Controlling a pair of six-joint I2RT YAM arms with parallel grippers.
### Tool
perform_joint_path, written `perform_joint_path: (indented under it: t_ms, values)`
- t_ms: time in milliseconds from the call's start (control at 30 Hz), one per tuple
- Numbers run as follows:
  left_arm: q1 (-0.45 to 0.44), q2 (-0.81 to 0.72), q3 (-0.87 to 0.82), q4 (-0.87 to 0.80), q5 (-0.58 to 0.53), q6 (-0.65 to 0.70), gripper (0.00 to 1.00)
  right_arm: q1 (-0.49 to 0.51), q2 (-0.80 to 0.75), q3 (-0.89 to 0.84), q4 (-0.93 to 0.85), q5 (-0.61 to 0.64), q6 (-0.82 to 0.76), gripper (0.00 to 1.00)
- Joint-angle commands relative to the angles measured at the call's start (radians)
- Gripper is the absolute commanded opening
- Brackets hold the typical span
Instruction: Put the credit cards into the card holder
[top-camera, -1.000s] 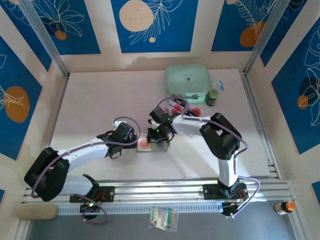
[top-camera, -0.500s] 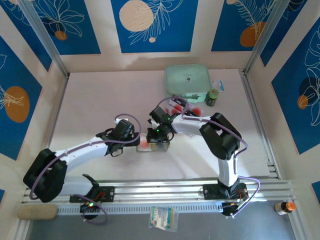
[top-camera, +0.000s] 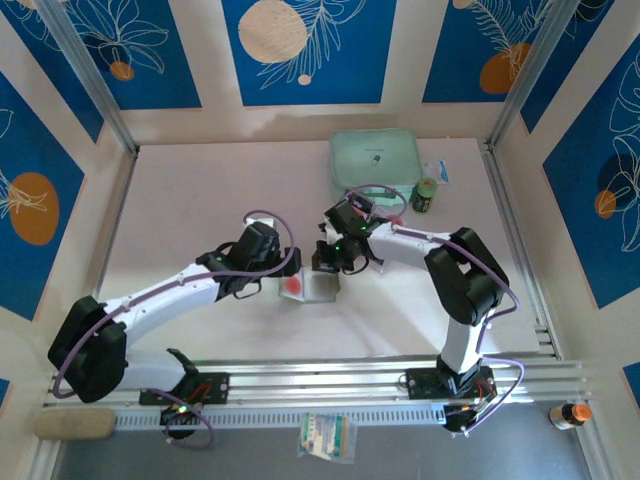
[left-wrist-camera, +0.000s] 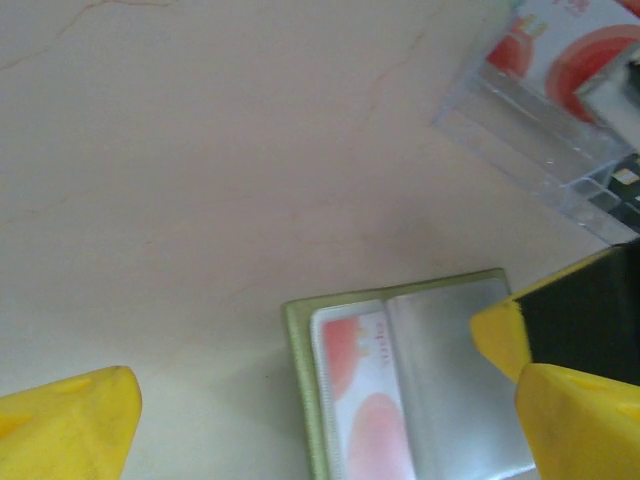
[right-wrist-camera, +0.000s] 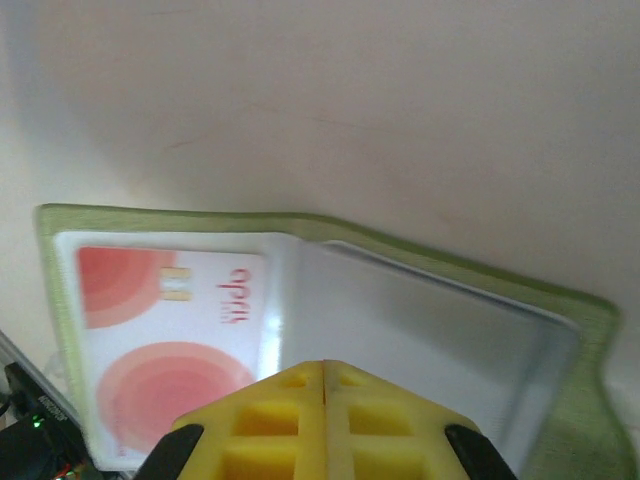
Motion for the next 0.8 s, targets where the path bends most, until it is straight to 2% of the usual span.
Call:
perform_joint_path:
  t_ms: [0,300,767]
  values:
    - [-0.030,0.028,0.041,-0.002,0.011,-0.023,0.96,-0.015,-0.038,-0.030,-0.017,-0.013,-0.020,0.02]
    - [-0.104,0.093,0.080,0.036,0.023,-0.039,0.96,-0.028,-0.022,-0.054,-0.009,-0.011,-0.030,0.02]
    - [-0.109,0.171,0.006,0.034,-0.026,0.013,0.95,-0.034,0.021,-0.047,-0.022,-0.003,-0.055,0.01]
